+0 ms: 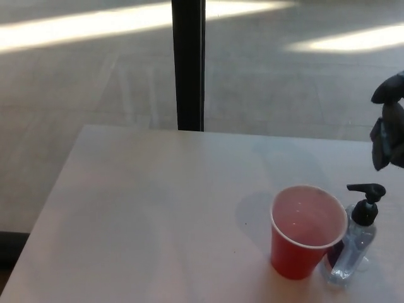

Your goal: The robot uses its right hand fist to press the hand soap kept in the middle of the table to get liquid hand soap out

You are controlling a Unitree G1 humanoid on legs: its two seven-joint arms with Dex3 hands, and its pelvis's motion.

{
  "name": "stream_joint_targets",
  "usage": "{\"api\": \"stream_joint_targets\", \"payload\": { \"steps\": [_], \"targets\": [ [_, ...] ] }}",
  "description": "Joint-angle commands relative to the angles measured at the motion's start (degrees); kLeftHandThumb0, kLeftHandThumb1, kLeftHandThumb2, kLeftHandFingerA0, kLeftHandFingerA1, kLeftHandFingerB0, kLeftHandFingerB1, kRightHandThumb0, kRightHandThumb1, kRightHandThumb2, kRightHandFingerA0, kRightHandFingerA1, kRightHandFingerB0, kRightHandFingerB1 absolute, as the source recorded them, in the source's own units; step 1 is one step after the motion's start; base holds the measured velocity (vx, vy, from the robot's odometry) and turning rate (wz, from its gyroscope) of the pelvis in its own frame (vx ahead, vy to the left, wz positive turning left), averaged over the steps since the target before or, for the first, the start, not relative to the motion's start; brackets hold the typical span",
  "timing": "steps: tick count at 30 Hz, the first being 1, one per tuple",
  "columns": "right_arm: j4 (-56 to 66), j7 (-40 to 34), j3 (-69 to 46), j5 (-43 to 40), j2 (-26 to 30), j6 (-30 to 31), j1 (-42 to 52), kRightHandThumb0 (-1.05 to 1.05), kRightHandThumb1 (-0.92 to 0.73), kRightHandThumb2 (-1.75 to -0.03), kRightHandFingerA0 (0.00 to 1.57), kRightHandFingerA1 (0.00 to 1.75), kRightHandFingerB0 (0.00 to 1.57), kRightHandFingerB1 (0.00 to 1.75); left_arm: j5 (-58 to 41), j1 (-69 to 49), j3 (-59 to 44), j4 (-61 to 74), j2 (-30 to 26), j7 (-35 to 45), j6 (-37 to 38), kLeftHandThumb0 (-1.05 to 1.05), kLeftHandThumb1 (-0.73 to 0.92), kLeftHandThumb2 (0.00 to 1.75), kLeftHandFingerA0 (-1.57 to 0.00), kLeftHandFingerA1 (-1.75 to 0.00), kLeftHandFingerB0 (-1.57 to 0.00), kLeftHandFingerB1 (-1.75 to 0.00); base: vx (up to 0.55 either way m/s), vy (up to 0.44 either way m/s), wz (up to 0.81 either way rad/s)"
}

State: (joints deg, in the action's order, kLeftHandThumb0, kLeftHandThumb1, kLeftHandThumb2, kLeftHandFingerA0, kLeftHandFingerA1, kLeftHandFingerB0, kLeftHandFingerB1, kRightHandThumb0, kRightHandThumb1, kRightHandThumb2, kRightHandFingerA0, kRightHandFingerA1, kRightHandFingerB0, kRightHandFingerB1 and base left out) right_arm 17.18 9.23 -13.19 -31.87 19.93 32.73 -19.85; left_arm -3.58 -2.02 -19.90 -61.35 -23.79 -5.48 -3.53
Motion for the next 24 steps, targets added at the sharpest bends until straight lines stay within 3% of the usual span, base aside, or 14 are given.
{"api": "stream_joint_targets", "payload": {
  "steps": [1,6,7,12,13,14,16,17,24],
  "targets": [
    [0.8,2.7,1.1,0.5,0.1,-0.8,2.2,-0.31,-0.59,-1.12,1.02,1.75,0.78,1.55,-0.7,-0.3,-0.2,0.1,-0.2,-0.6,-1.1,-0.20,0.39,0.91,-0.69,-0.86,-0.52,-0.76,0.00,0.000,0.00],
    [1.1,2.7,1.6,1.9,0.1,-1.8,3.1,-0.34,-0.59,-1.09,1.02,1.75,0.77,1.57,-0.5,-0.2,0.0,-0.5,-0.2,-1.0,-0.7,-0.20,0.38,0.90,-0.72,-0.88,-0.52,-0.76,0.00,0.000,0.00],
    [1.4,2.8,1.6,2.0,-0.3,-2.6,3.6,-0.34,-0.61,-1.05,1.05,1.75,0.69,1.66,-0.4,-0.4,0.1,0.0,-0.3,-0.9,-0.9,-0.22,0.36,0.92,-0.72,-0.87,-0.54,-0.77,0.00,0.000,0.00],
    [2.3,2.9,1.5,1.9,-0.7,-2.1,4.6,-0.33,-0.61,-1.05,1.05,1.75,0.69,1.67,-0.6,-0.4,0.0,-0.2,-0.3,-0.6,-0.5,-0.22,0.37,0.91,-0.70,-0.86,-0.53,-0.77,0.00,0.000,0.00],
    [2.5,2.8,1.2,1.3,-1.0,-1.4,5.0,-0.33,-0.63,-1.04,1.01,1.75,0.76,1.55,-0.5,-0.3,0.1,-0.2,-0.4,-0.8,-0.7,-0.22,0.37,0.91,-0.71,-0.87,-0.54,-0.77,0.00,0.000,0.00],
    [2.8,2.5,1.1,1.2,-1.0,-0.8,5.2,-0.31,-0.62,-1.06,1.01,1.75,0.76,1.54,-0.6,-0.3,0.0,-0.5,-0.4,-0.7,-0.5,-0.22,0.37,0.92,-0.71,-0.87,-0.53,-0.77,0.00,0.000,0.00],
    [2.8,2.5,1.2,1.6,-1.0,-0.9,5.4,-0.32,-0.62,-1.05,1.01,1.75,0.76,1.54,-0.7,-0.3,-0.1,-0.6,-0.4,-0.5,-0.4,-0.22,0.37,0.92,-0.71,-0.87,-0.53,-0.77,0.00,0.000,0.00],
    [2.7,2.5,1.3,1.9,-1.0,-1.0,5.6,-0.30,-0.64,-1.02,1.02,1.75,0.67,1.65,-0.6,-0.3,0.0,-0.8,-0.5,-0.7,-0.3,-0.22,0.37,0.91,-0.72,-0.88,-0.53,-0.77,0.00,0.000,0.00],
    [0.4,3.0,1.1,2.7,-1.9,-2.0,6.4,-0.31,-0.64,-1.02,1.03,1.75,0.68,1.65,-0.5,-0.7,0.3,0.8,-0.4,-0.8,-1.3,-0.22,0.38,0.91,-0.71,-0.87,-0.54,-0.77,0.00,0.000,0.00]
  ]
}}
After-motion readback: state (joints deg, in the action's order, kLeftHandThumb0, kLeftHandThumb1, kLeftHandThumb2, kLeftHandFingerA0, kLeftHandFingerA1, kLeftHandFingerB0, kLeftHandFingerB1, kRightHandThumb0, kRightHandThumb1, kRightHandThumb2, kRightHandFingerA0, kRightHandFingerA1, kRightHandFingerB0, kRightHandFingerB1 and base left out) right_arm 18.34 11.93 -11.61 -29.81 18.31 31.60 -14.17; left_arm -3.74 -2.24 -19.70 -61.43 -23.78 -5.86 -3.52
